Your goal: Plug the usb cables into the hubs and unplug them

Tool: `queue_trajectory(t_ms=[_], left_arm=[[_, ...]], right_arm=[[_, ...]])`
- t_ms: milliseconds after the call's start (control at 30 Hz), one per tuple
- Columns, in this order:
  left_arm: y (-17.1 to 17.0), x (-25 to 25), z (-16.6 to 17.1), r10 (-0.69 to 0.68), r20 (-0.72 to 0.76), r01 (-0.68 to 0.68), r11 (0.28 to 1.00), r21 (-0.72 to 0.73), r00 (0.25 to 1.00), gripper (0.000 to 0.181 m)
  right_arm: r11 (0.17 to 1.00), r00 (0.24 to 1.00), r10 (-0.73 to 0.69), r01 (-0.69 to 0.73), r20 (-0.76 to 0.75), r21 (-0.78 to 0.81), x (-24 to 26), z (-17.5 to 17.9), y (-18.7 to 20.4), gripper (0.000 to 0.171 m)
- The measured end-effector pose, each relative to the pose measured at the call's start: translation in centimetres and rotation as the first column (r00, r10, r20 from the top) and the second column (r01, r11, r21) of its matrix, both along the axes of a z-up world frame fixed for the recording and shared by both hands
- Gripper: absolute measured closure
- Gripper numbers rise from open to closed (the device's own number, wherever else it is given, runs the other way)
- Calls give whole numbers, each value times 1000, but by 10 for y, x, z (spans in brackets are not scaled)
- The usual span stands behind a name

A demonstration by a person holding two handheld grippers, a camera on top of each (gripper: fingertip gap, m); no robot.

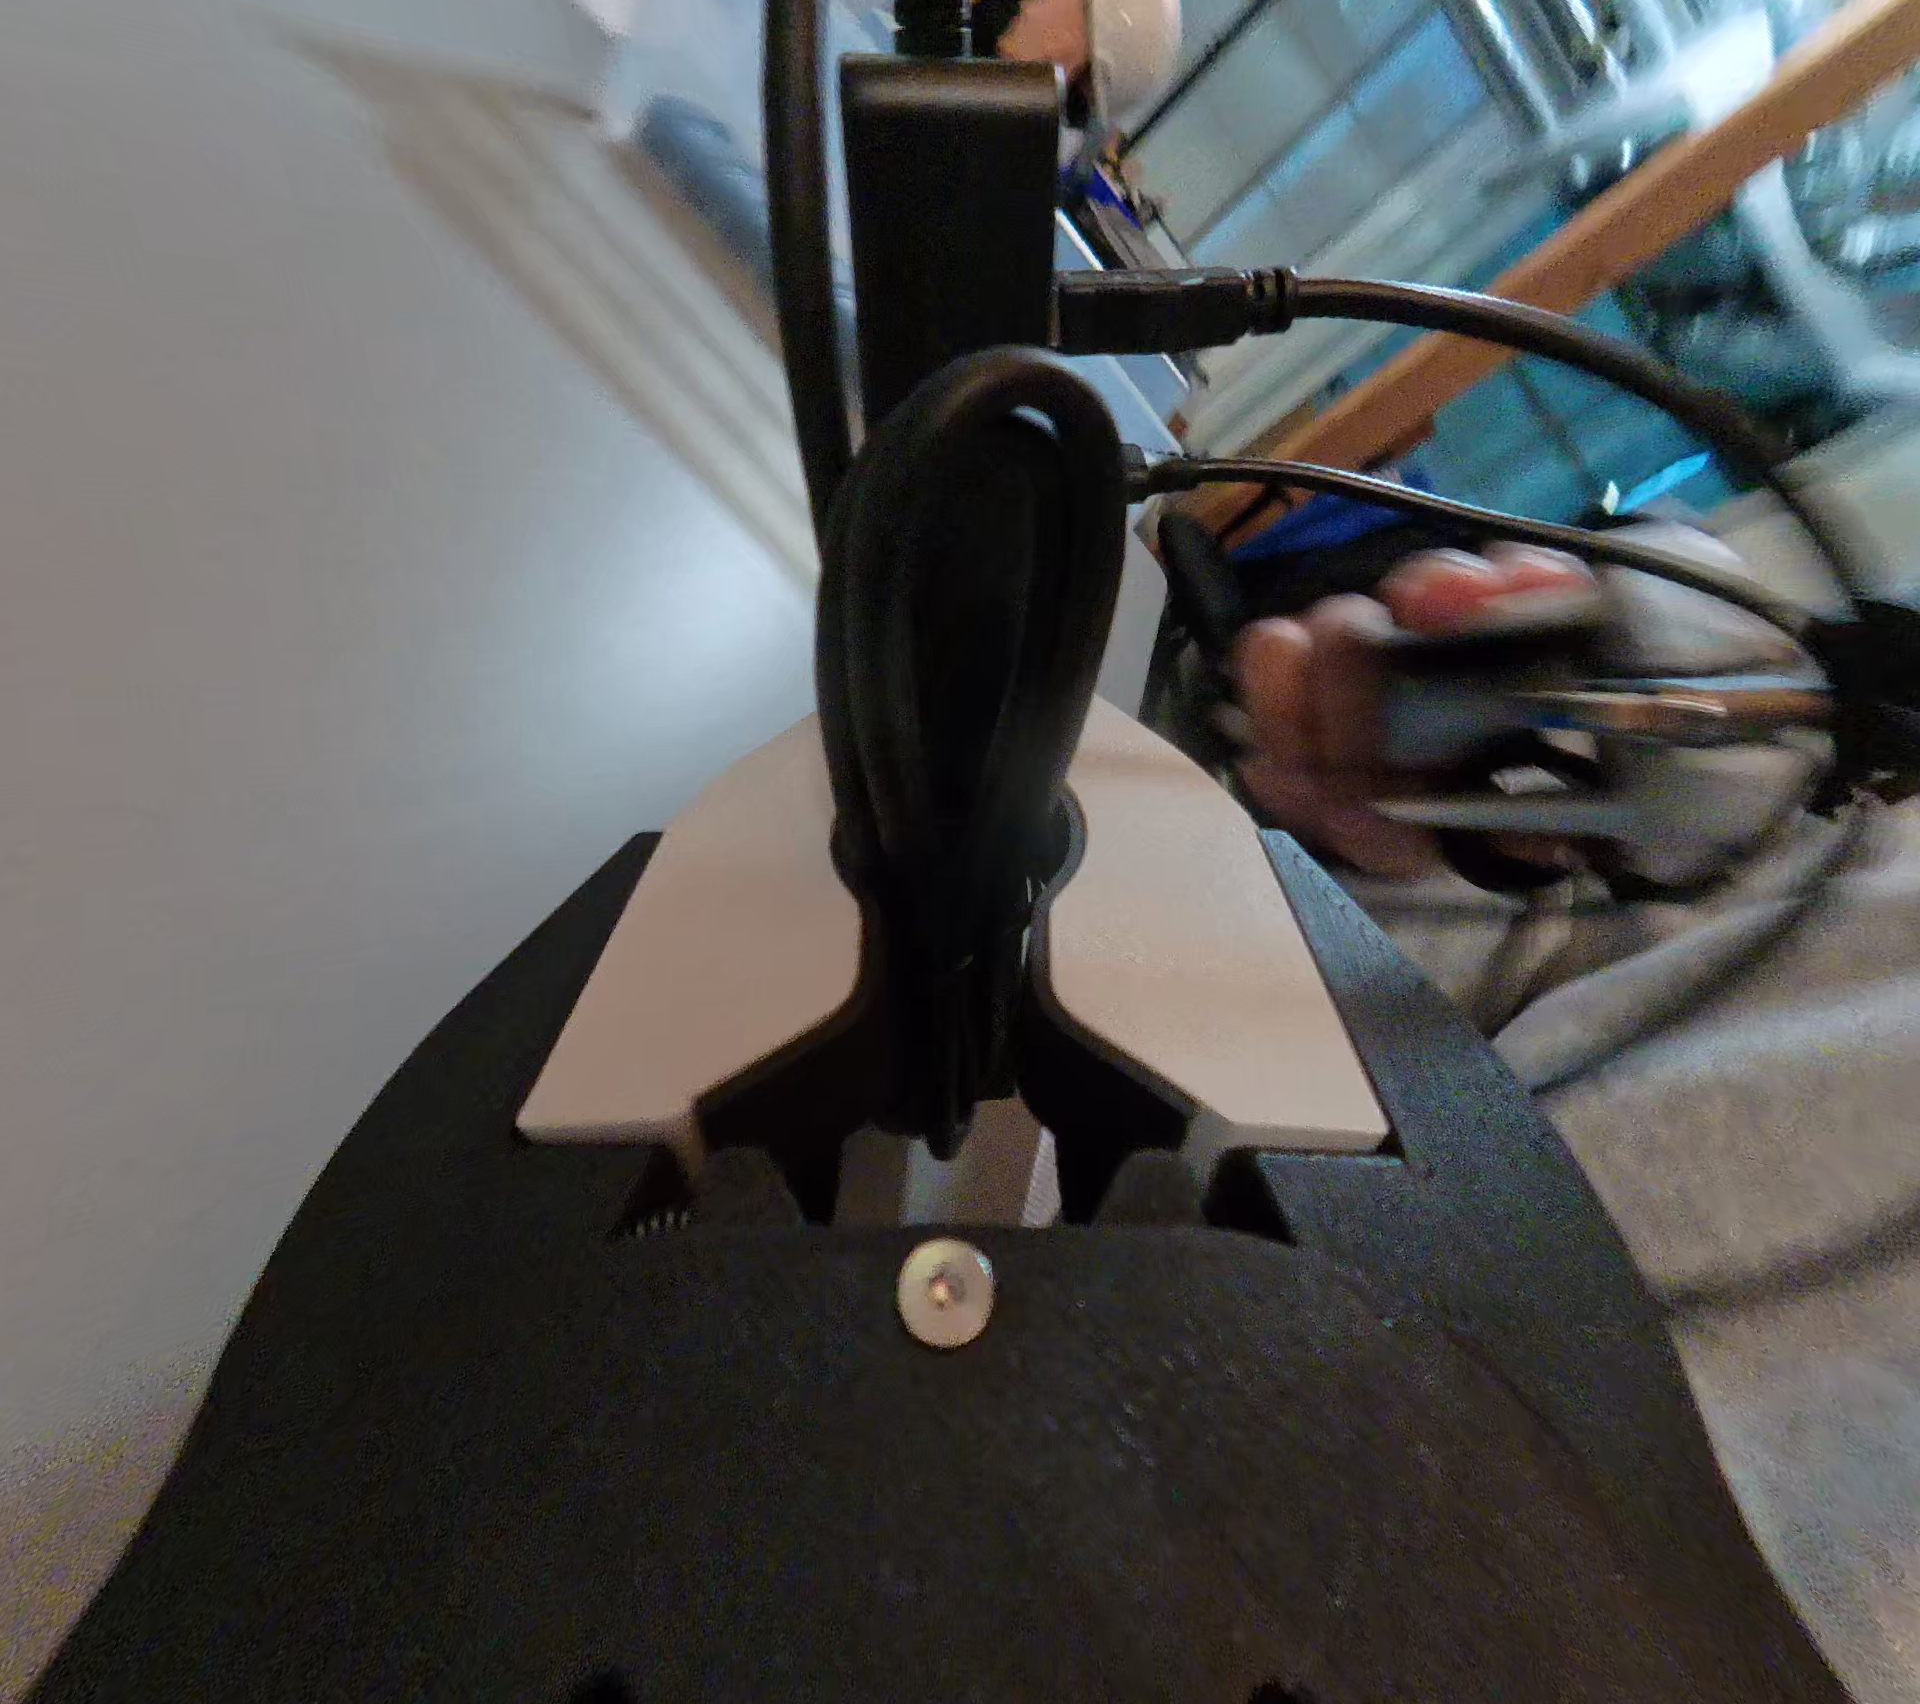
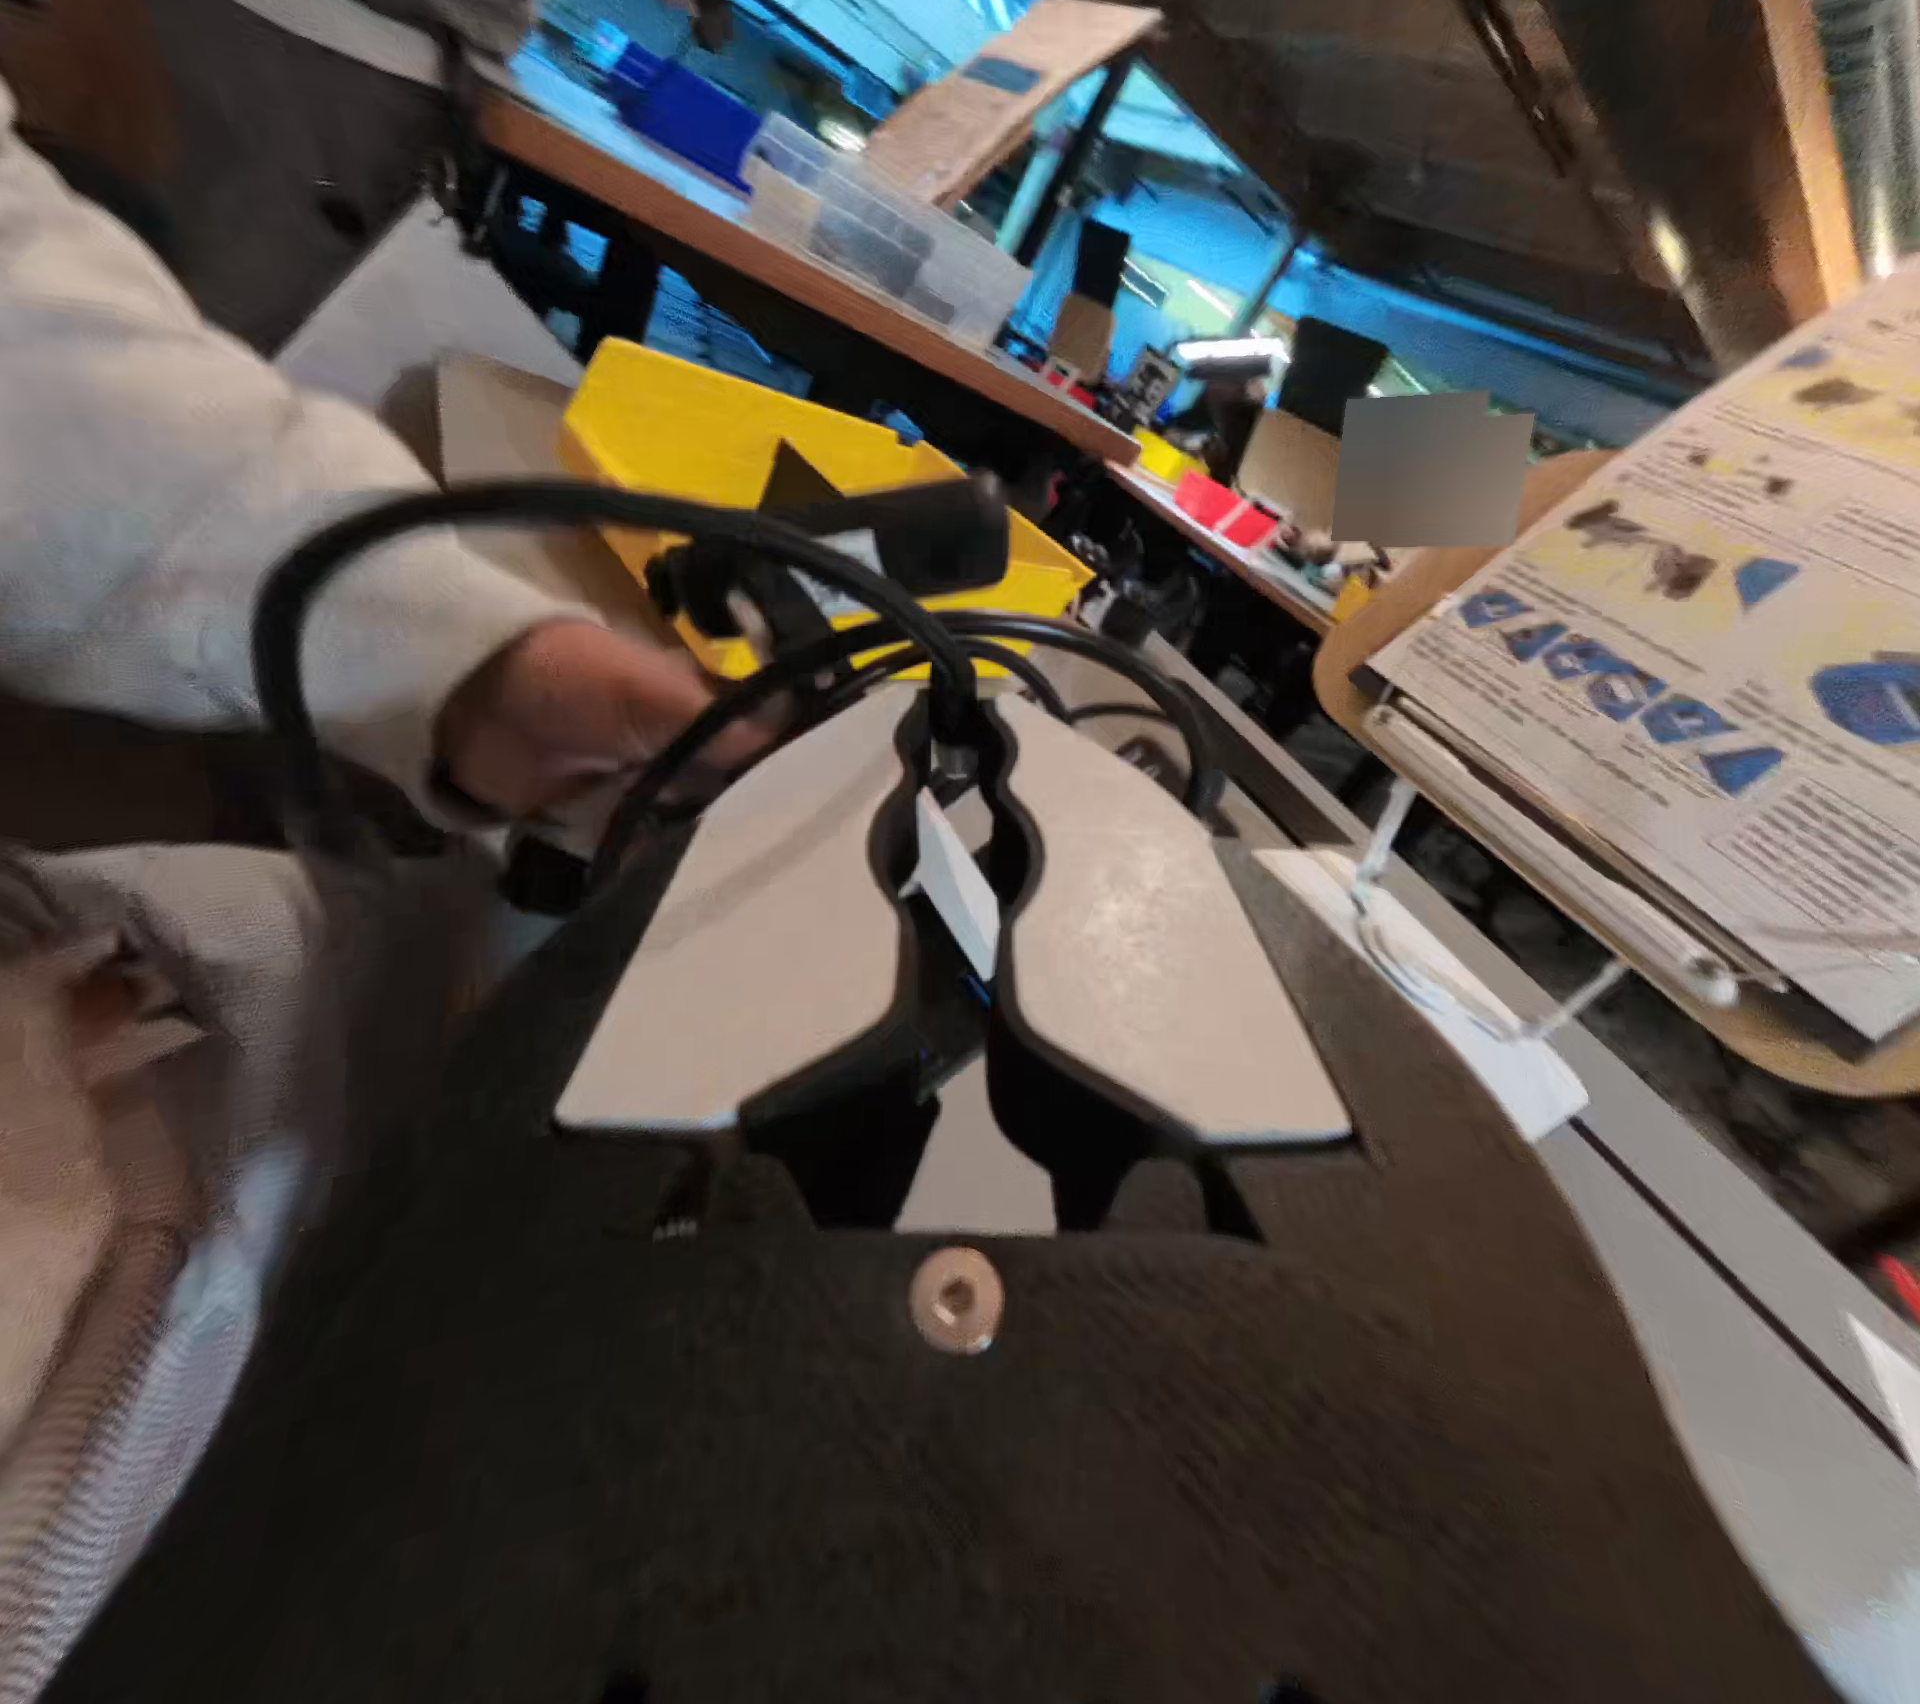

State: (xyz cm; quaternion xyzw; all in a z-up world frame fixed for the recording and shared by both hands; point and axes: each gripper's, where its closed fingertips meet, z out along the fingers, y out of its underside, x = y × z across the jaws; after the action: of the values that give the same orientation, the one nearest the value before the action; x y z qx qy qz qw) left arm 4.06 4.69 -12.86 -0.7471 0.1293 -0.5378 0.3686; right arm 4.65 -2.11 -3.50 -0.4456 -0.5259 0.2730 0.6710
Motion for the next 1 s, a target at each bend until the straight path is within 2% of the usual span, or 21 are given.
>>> queue_trajectory(t_ms=[33, 67, 100, 167, 267, 400, 500, 600, 733, 833, 1000], left_arm=[[5, -10, -3, 19, 104, -9, 995, -95, 994, 157], [6, -16, 6, 27, 238, 13, 986, -166, 971, 157], [7, -20, 14, 34, 284, 13, 987, -161, 958, 157], [7, -20, 27, 14, 205, -5, 999, -42, 979, 156], [8, -22, 36, 8, 143, -20, 996, 82, 990, 156], [9, -24, 31, -3, 198, -5, 999, 40, 980, 156], [7, -20, 24, -18, 222, 18, 1000, 1, 975, 156], [5, -16, 22, -34, 230, 38, 999, -11, 973, 156], [2, -13, 23, -52, 238, 56, 998, -8, 970, 156], [1, -11, 22, -56, 245, 62, 998, -18, 968, 156], [0, -9, 21, -58, 256, 70, 997, -37, 965, 156]], right_arm=[[999, 999, -40, 39, 27, 31, -3, 4, -2, 162], [990, 994, -91, 84, 67, 111, -1, 2, 1, 162], [980, 986, -139, 123, 97, 155, 4, -4, 9, 162], [988, 988, -137, 132, 69, 74, 17, -9, 23, 162], [988, 989, -132, 127, -61, -91, 35, 7, 45, 162], [950, 946, -251, 201, -204, -237, 80, 32, 83, 162], [890, 862, -429, 354, -268, -287, 136, 58, 115, 162], [734, 696, -671, 578, -255, -356, 209, 66, 150, 162], [449, 451, -886, 775, -110, -445, 297, 41, 182, 161], [262, 326, -942, 859, 77, -439, 337, 7, 198, 161], [77, 199, -904, 947, 379, -313, 356, -50, 208, 158]])
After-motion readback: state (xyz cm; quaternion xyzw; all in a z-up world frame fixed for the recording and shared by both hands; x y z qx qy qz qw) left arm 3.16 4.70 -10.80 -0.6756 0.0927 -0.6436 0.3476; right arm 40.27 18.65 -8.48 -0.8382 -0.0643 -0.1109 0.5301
